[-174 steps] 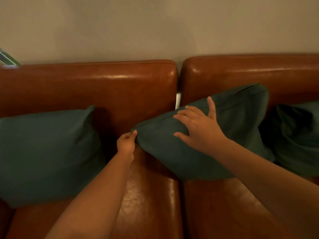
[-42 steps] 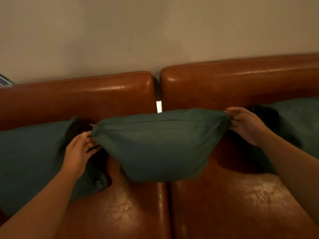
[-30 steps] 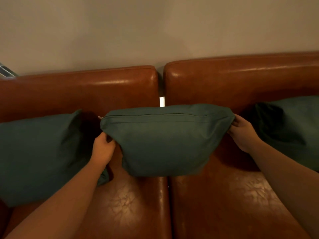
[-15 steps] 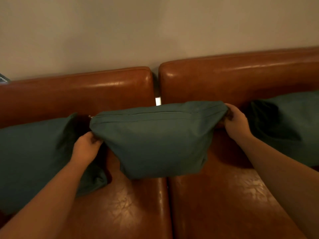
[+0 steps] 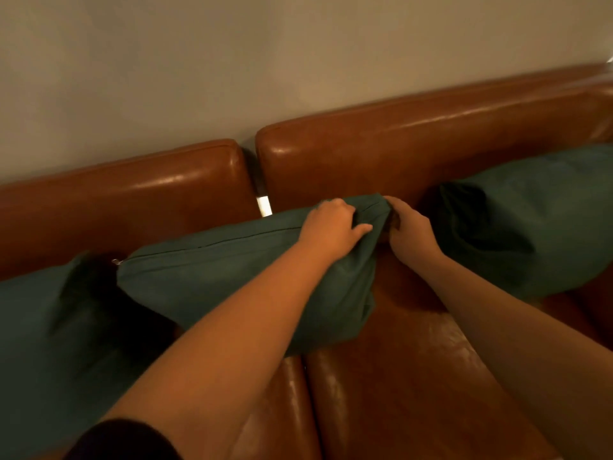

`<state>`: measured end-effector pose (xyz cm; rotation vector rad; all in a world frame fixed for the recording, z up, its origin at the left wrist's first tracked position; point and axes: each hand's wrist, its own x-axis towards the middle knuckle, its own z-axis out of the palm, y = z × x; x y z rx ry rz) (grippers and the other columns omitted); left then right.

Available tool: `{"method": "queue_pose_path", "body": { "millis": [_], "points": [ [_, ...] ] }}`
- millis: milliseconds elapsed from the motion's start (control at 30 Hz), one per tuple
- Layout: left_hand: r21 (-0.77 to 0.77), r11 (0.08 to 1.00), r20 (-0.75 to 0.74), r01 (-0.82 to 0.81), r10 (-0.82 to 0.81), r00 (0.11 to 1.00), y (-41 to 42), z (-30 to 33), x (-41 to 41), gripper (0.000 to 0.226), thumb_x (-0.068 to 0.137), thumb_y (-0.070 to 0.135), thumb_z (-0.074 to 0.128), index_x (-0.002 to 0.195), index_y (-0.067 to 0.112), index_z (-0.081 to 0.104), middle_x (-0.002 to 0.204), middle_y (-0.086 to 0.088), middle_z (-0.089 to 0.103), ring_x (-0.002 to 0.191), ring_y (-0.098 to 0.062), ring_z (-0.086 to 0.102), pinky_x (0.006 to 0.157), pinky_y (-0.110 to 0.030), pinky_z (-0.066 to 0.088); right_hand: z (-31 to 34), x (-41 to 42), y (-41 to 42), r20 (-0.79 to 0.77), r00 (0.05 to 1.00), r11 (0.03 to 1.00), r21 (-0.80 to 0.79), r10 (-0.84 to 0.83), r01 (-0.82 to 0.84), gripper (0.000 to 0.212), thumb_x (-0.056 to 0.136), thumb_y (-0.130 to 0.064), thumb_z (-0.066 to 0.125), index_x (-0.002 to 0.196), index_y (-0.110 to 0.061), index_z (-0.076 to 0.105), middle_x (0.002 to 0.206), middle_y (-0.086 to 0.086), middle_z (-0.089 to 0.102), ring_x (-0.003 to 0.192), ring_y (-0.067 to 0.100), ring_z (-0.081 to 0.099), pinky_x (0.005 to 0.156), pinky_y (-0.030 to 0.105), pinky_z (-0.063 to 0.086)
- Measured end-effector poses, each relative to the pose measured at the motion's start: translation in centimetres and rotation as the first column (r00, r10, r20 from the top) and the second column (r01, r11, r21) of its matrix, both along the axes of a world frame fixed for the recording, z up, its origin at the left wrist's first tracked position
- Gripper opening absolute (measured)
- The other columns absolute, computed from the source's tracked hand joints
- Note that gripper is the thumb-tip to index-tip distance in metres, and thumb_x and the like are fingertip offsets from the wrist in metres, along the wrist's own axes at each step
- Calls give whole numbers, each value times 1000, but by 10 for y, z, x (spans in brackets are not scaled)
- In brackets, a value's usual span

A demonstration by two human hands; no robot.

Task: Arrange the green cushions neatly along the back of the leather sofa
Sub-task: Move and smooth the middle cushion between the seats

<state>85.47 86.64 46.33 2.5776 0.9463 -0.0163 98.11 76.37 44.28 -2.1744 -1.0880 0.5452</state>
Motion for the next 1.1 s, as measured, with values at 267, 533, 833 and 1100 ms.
{"method": "queue_pose_path", "body": {
  "millis": [267,533,833,1100],
  "points": [
    [208,978,85,-9,-9,996,-4,-25,0,22,95,31,47,104,15,59,109,-6,58,106,-27,53,83,-39,34,-5,8,0,23,998,996,68,63,-64,39,91,4,46,127,-8,56,119,13,63,111,25,58,85,16,40],
    [39,982,301,184,-187,935,35,-10,-24,11,91,23,54,93,14,60,93,-3,58,90,-24,57,77,-46,48,-2,20,3,-705,709,981,146,10,131,37,94,5,42,104,-20,68,103,2,66,104,22,62,96,38,50],
    [13,988,343,151,-147,928,31,-11,-31,21,90,29,48,88,10,58,86,-4,56,84,-23,56,73,-40,46,19,27,8,-596,780,981,146,188,-125,20,88,-24,64,107,-25,68,111,-3,69,108,8,62,93,24,50],
    [54,982,241,178,-186,953,50,-9,-19,21,98,25,45,90,6,53,87,-8,52,85,-30,51,76,-44,41,-84,7,-35,-340,935,958,-286,-97,-5,24,93,-4,52,113,-5,66,102,8,69,92,18,63,79,27,47]
  ]
}}
